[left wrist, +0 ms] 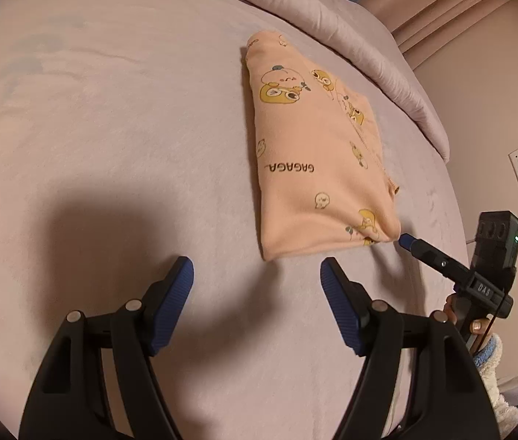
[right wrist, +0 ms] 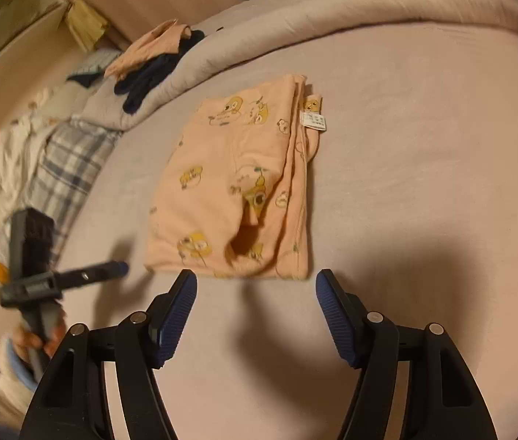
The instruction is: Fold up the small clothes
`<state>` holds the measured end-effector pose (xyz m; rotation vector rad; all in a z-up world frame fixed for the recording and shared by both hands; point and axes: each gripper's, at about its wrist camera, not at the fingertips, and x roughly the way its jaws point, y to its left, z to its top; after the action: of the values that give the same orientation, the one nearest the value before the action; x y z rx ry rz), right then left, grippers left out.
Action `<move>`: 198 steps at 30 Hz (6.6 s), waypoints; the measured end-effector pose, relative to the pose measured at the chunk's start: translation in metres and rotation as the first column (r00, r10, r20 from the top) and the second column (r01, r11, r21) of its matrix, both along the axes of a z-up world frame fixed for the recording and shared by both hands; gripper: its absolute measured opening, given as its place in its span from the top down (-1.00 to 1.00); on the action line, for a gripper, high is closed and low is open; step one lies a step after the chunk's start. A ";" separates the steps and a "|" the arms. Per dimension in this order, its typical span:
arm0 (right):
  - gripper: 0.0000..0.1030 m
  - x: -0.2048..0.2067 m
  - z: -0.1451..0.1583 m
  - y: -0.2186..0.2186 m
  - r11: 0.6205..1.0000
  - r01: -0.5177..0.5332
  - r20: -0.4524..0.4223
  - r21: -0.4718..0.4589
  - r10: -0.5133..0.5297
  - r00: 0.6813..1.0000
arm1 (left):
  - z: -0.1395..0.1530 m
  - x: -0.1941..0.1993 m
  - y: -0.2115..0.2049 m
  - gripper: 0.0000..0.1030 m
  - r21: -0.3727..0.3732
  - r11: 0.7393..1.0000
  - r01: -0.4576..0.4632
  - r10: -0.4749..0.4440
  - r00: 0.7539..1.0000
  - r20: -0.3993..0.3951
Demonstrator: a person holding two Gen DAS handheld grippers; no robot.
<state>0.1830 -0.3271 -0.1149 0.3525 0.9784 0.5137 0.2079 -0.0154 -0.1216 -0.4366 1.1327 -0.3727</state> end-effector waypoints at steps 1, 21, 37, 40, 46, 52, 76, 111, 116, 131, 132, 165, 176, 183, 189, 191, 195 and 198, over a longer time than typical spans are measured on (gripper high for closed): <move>-0.32 0.005 -0.002 -0.001 1.000 0.006 -0.010 0.021 -0.005 1.000 | 0.000 0.002 -0.001 -0.39 -0.002 1.000 0.003 -0.002 1.000 0.005; -0.33 0.075 -0.022 0.005 0.975 0.033 -0.143 0.219 -0.001 0.990 | -0.009 0.079 -0.032 -0.39 -0.079 0.995 0.067 -0.064 0.997 0.042; -0.33 0.092 -0.023 0.006 0.971 0.032 -0.149 0.239 0.004 0.989 | -0.012 0.096 -0.040 -0.53 -0.097 0.991 0.097 -0.092 0.994 0.054; -0.34 0.093 -0.023 0.007 0.971 0.031 -0.149 0.236 0.004 0.989 | -0.012 0.097 -0.042 -0.53 -0.096 0.991 0.097 -0.092 0.994 0.055; -0.34 0.096 -0.022 0.007 0.972 0.029 -0.149 0.234 0.006 0.989 | -0.012 0.097 -0.042 -0.53 -0.101 0.990 0.095 -0.090 0.994 0.054; -0.33 0.098 -0.022 0.008 0.970 0.028 -0.151 0.240 0.009 0.988 | -0.013 0.097 -0.042 -0.53 -0.103 0.990 0.095 -0.090 0.994 0.054; -0.33 0.099 -0.021 0.010 0.973 0.030 -0.145 0.229 0.004 0.989 | -0.012 0.098 -0.045 -0.53 -0.092 0.992 0.089 -0.085 0.995 0.056; -0.04 0.097 -0.018 0.011 0.987 0.039 -0.093 0.153 -0.025 0.995 | -0.014 0.097 -0.050 -0.42 -0.019 0.997 0.069 -0.067 0.994 0.084; 0.18 0.095 -0.014 0.017 0.995 0.040 -0.062 0.088 -0.035 0.997 | -0.013 0.095 -0.051 -0.30 -0.002 0.999 0.048 -0.048 0.996 0.082; 0.45 0.075 0.016 0.043 0.999 0.029 0.126 -0.039 -0.024 0.992 | -0.002 0.088 -0.048 0.31 -0.005 1.000 -0.013 0.013 0.996 0.087; 0.45 0.072 0.021 0.044 0.999 0.018 0.145 -0.035 -0.012 0.989 | -0.002 0.087 -0.046 0.33 -0.014 1.000 -0.015 0.016 0.996 0.085; 0.45 -0.046 0.064 0.098 0.995 -0.102 0.196 -0.003 0.101 0.975 | 0.049 -0.037 -0.016 0.38 -0.036 0.999 -0.016 0.021 0.989 0.146; 0.45 -0.076 0.067 0.136 0.984 -0.173 0.197 -0.038 0.177 0.964 | 0.047 -0.085 0.016 0.39 -0.046 0.997 -0.066 0.072 0.987 0.146; 0.45 -0.081 0.066 0.154 0.977 -0.201 0.197 -0.067 0.210 0.957 | 0.042 -0.098 0.032 0.39 -0.057 0.994 -0.094 0.102 0.984 0.146; 0.45 -0.080 0.066 0.167 0.970 -0.225 0.202 -0.088 0.239 0.950 | 0.041 -0.101 0.041 0.40 -0.066 0.991 -0.116 0.124 0.981 0.146; 0.45 -0.079 0.066 0.169 0.968 -0.232 0.204 -0.092 0.246 0.948 | 0.041 -0.100 0.044 0.40 -0.068 0.990 -0.122 0.131 0.980 0.147; 0.45 -0.076 0.066 0.179 0.963 -0.244 0.208 -0.115 0.264 0.942 | 0.038 -0.103 0.051 0.40 -0.071 0.989 -0.130 0.139 0.979 0.146; 0.45 -0.073 0.068 0.186 0.961 -0.250 0.214 -0.118 0.270 0.939 | 0.039 -0.100 0.058 0.41 -0.072 0.988 -0.139 0.148 0.977 0.151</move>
<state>0.1105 -0.1414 -0.0471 0.0794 0.8244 0.7325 0.1084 0.0423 -0.0828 -0.5311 0.9337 -0.3098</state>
